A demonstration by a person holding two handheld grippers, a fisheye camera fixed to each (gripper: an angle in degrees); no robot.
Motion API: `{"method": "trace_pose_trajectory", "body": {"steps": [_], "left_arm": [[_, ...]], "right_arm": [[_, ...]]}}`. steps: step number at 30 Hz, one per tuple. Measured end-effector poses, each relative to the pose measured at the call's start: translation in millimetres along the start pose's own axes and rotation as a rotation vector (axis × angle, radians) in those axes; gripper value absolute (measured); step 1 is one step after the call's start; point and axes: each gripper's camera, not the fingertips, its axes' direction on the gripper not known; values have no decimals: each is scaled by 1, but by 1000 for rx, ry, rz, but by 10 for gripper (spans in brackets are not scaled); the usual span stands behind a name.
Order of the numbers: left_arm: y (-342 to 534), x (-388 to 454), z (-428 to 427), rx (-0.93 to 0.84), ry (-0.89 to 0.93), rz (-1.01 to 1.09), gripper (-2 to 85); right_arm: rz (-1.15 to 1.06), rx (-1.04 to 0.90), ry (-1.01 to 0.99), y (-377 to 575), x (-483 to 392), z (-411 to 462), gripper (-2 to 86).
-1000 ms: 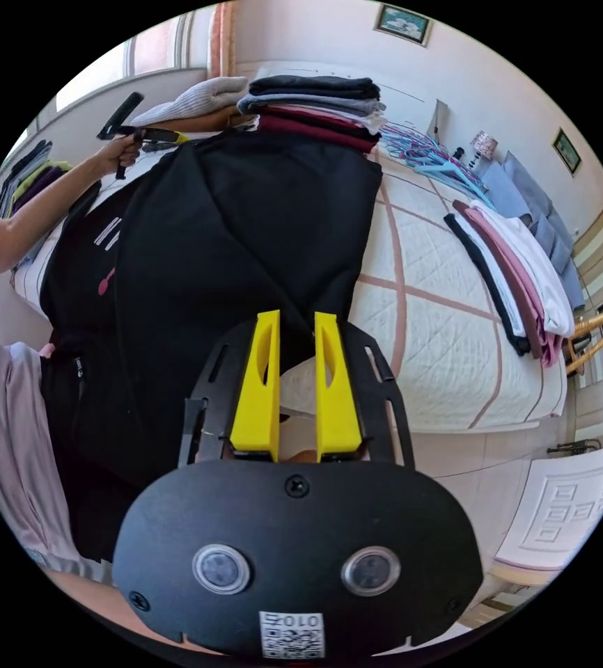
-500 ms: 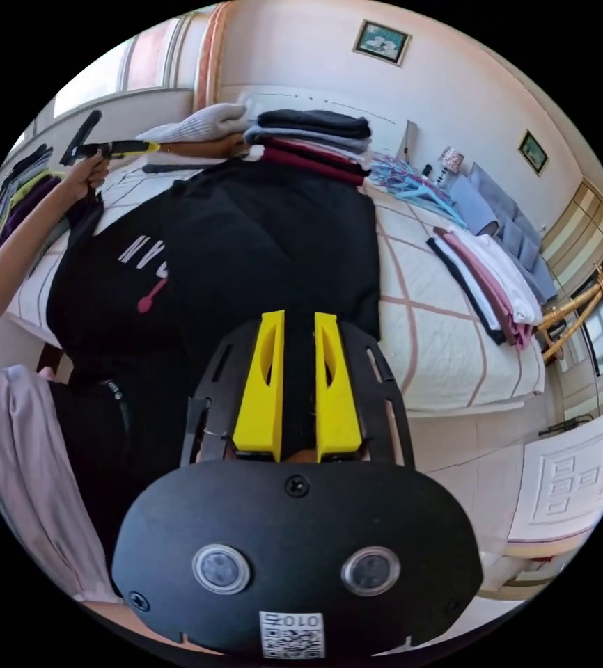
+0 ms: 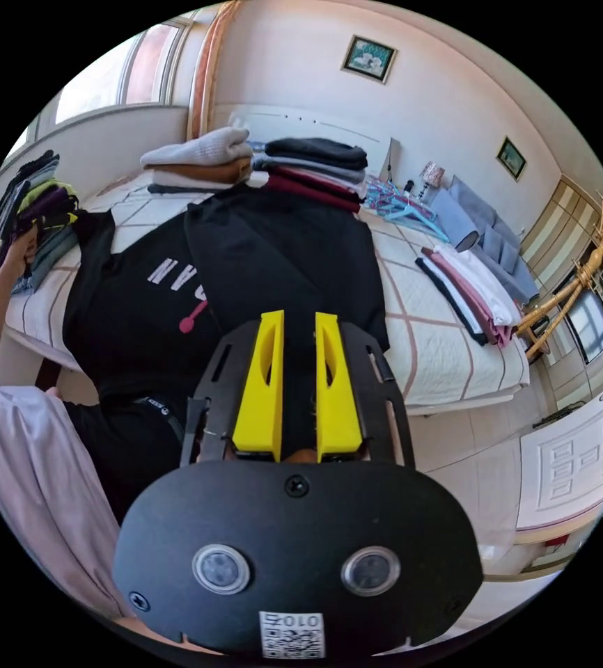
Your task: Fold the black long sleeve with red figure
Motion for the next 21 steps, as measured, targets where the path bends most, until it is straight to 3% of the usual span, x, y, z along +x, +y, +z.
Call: {"method": "trace_pose_trajectory", "body": {"steps": [9,13,17,21], "left_arm": [[-55,20,54,-74,114,-127,136],[-61,42,83,-161,12,-123,134],[-51,59,60,-86,-15,-67,130],[-54,76,6,14,-190,51,124]], "right_arm": [[10,85,106,36,-32,-42,72],[54,97,96,48,-32,-48,71],[46,79,119,60,-37,-49,69],[55,82,99,66,-39,-47,68]]}}
